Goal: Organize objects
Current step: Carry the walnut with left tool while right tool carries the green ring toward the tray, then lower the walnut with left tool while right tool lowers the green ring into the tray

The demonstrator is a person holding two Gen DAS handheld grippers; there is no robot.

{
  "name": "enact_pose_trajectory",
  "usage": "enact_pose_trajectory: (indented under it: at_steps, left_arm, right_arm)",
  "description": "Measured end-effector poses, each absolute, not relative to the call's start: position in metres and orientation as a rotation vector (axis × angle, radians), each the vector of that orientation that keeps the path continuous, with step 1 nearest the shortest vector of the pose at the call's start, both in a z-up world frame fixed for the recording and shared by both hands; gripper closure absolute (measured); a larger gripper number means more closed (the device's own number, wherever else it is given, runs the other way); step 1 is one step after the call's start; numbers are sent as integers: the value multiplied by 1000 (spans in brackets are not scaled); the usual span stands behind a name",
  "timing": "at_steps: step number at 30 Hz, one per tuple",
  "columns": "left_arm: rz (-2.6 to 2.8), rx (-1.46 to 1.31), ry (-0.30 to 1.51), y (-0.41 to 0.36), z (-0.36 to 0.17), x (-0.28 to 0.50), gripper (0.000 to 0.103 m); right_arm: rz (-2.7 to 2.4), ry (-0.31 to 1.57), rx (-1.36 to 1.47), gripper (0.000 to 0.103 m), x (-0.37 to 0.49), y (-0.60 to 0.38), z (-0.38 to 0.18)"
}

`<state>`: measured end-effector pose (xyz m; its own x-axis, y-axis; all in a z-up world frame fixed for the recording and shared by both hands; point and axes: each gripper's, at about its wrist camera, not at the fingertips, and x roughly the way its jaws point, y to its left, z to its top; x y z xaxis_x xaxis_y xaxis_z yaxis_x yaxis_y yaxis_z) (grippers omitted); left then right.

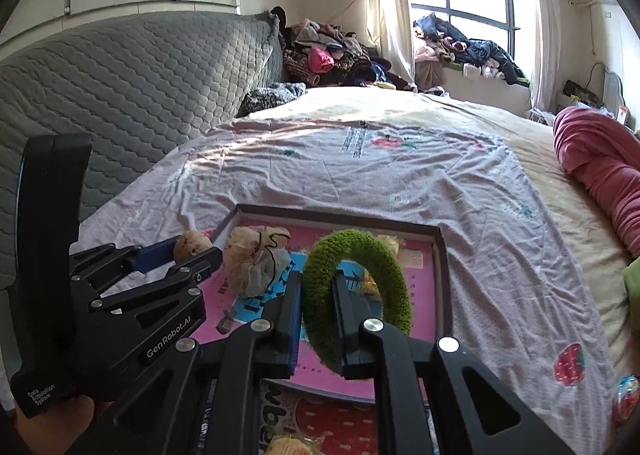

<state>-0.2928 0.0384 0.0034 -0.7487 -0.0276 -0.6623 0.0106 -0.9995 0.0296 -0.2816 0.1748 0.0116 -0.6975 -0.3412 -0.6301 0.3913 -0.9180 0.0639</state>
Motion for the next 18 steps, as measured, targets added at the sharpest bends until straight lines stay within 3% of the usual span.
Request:
enact_pose_trajectory:
  at_steps: [18]
  left_arm:
    - [-2918, 1232, -63, 48, -48, -319, 69]
  right_arm:
    - [-2528, 97, 1110, 89, -321, 179, -59]
